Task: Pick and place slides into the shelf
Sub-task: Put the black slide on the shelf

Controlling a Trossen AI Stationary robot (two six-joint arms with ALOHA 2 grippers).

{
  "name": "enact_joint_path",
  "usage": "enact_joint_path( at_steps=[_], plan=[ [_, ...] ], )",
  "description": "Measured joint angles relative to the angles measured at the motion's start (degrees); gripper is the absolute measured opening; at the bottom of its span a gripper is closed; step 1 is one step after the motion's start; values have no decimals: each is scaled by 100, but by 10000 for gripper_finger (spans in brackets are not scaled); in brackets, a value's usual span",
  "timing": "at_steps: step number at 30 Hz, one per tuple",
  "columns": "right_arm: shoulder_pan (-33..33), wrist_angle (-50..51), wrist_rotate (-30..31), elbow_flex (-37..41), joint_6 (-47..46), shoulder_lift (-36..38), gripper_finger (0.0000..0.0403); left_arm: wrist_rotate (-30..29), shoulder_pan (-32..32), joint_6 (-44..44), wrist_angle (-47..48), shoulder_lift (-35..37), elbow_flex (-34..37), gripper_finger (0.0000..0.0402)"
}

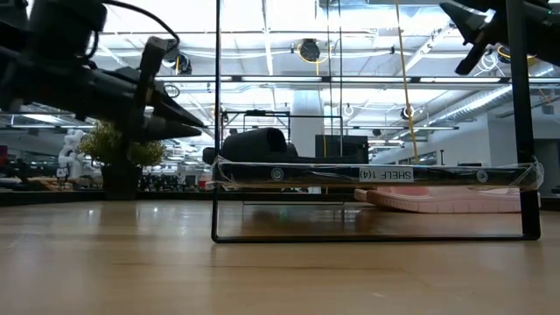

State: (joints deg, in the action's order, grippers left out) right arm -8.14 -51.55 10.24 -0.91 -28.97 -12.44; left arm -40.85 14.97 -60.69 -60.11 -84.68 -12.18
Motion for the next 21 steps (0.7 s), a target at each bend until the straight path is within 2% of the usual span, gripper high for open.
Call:
enact_joint_path(
  at_steps=[4, 12, 16, 19, 21],
  plan=[
    [0, -64, 2, 0, -79, -93, 62, 535, -323, -63, -4, 2, 108, 69],
    [0, -326, 9, 0, -48, -103, 91, 941, -707, -1057, -175, 48, 538, 113],
    [0, -327, 13, 0, -33, -103, 109, 947, -809, -1139, -727, 50, 729, 132],
    [-2, -327, 13, 0, -18, -105, 121, 1009, -935, -1150, -738, 48, 751, 143],
    [-2, -344, 16, 0, -15, -105, 127, 1257, -1045, -1153, -702, 48, 741, 147]
  ],
)
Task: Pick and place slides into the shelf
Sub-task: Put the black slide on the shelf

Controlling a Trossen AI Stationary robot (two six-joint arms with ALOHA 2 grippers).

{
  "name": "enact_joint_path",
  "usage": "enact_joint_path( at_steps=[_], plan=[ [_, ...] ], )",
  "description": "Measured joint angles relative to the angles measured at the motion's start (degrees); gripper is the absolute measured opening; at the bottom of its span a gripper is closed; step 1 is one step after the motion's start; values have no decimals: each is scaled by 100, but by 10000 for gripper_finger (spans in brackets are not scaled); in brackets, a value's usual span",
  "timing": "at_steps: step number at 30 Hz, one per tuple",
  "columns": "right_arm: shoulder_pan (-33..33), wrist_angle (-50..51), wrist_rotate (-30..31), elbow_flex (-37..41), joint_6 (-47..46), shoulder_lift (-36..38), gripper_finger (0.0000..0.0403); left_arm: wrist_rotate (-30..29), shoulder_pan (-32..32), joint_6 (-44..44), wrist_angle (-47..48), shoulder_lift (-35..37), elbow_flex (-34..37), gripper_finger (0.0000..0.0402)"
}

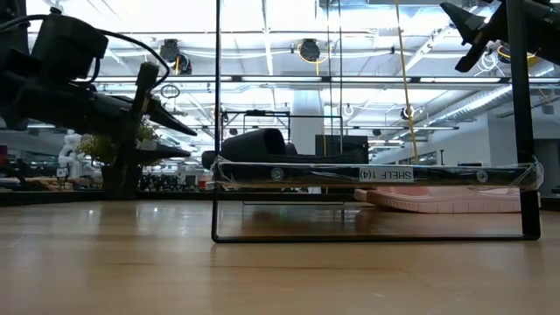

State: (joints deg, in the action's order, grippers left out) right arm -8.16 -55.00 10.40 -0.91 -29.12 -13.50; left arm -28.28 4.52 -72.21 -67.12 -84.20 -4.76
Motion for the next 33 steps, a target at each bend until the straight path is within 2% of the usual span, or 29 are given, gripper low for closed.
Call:
enact_joint_path(
  at_steps=[2, 7, 13, 18, 26, 33],
  plan=[
    [0, -3, 11, 0, 2, 0, 131, 232, -114, -8, 146, -3, -33, 149],
    [0, -3, 19, 0, -6, 0, 136, 367, -392, -12, 62, -3, -43, 150],
    [0, -11, 21, 0, -14, 0, 138, 937, -667, -10, 86, -4, -43, 150],
    [0, -24, 28, 0, -1, 0, 138, 1034, -800, 50, 174, -4, -170, 150],
    [0, -52, 30, 0, 26, 0, 138, 1618, -1058, 124, 934, -4, -491, 150],
    [0, -53, 32, 0, 26, 0, 137, 1668, -1215, 117, 958, -4, -532, 150]
  ],
)
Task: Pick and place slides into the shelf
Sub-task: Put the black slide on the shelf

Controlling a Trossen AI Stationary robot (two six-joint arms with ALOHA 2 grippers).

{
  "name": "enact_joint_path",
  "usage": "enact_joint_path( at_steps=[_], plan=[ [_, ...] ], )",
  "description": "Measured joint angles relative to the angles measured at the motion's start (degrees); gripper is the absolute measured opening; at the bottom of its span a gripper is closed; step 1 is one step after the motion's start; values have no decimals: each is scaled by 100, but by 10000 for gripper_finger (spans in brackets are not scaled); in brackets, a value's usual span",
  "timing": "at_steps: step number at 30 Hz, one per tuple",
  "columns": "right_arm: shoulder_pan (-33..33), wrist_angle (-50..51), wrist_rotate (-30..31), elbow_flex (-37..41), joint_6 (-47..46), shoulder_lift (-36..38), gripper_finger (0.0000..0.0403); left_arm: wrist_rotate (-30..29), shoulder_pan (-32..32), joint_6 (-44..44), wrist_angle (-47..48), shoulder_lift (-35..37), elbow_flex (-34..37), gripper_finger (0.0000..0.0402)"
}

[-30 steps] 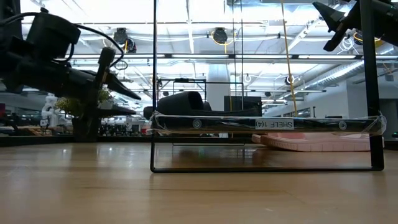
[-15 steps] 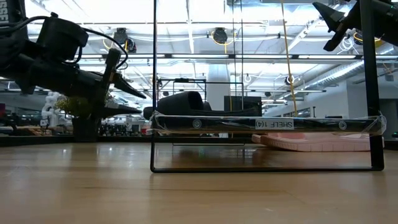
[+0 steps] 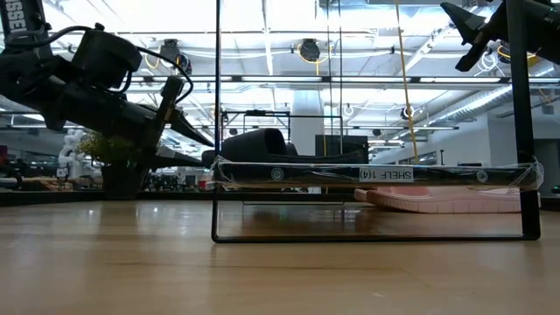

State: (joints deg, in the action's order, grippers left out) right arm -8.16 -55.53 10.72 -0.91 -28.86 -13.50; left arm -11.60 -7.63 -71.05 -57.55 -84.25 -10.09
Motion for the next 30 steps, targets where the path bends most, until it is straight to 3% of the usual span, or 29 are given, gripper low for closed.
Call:
enact_joint_path(
  at_steps=[11, 20, 23, 27, 30],
  plan=[
    [0, 2, 296, 0, 256, 0, 137, 150, 4, 59, 125, 1, -104, 150],
    [0, 4, 295, 0, 254, 0, 137, 528, -105, 229, 1343, 0, -636, 145],
    [0, 4, 295, 0, 255, 0, 137, 548, -142, 232, 1245, 0, -660, 112],
    [0, 4, 295, 0, 255, 0, 137, 517, -144, 235, 837, 0, -658, 27],
    [0, 4, 295, 0, 254, 0, 137, 435, -120, 68, 394, -2, -656, 21]
  ],
)
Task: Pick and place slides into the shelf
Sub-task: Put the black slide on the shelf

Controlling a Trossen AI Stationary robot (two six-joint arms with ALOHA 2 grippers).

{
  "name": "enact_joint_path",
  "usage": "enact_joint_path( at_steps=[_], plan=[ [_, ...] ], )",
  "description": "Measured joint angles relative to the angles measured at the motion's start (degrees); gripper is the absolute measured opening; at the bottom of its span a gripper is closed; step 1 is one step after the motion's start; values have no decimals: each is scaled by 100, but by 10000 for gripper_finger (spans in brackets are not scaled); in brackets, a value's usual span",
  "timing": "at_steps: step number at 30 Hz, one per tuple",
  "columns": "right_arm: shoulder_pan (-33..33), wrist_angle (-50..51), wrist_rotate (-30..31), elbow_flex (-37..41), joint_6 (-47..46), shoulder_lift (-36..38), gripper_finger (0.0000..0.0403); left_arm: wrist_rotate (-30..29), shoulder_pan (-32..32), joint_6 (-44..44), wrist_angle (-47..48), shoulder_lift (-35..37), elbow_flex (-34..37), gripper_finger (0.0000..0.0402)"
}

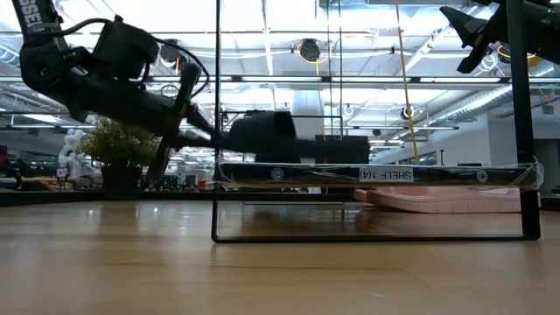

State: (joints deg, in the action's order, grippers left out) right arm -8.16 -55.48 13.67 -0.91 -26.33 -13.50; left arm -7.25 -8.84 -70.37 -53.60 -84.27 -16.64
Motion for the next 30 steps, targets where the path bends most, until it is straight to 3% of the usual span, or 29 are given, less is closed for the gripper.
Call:
enact_joint_path(
  at_steps=[5, 10, 16, 21, 25, 30],
  plan=[
    [0, 2, -6, 0, 0, 0, 137, -581, 230, -284, -990, 1, 0, 11],
    [0, 2, -18, 2, 1, 0, 137, -2110, 929, -727, -1334, 4, -116, 11],
    [0, 2, -12, 0, 177, 0, 137, -3422, 1901, -1475, 356, 0, -874, 10],
    [0, 4, -2, 0, 345, 0, 137, -4301, 2351, -2003, 2145, 2, -1649, 10],
    [0, 4, -2, 0, 348, 0, 137, -4533, 2537, -2793, 3504, -34, -2109, 10],
    [0, 4, -2, 0, 348, 2, 137, -4779, 2666, -3346, 3593, -604, -2510, 10]
  ],
)
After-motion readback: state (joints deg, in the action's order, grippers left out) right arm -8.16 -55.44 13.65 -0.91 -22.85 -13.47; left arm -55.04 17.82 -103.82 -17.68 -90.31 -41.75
